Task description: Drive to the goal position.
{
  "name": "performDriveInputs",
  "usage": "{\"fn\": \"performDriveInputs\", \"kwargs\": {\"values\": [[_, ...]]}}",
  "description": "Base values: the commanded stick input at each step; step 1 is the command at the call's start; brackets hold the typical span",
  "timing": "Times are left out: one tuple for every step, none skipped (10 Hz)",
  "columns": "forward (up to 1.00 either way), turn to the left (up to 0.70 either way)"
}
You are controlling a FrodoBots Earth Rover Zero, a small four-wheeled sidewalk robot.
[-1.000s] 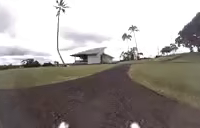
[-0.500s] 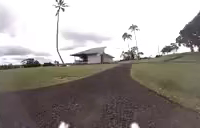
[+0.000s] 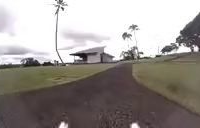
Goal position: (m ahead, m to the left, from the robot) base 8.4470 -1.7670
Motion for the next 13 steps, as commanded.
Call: {"fn": "performDriveInputs", "kwargs": {"values": [[0.7,0.0],[0.7,0.0],[0.7,0.0],[0.7,0.0],[0.7,0.0],[0.7,0.0],[0.7,0.0],[0.7,0.0],[0.7,0.0],[0.7,0.0],[0.7,0.0],[0.7,0.0],[0.7,0.0]]}}
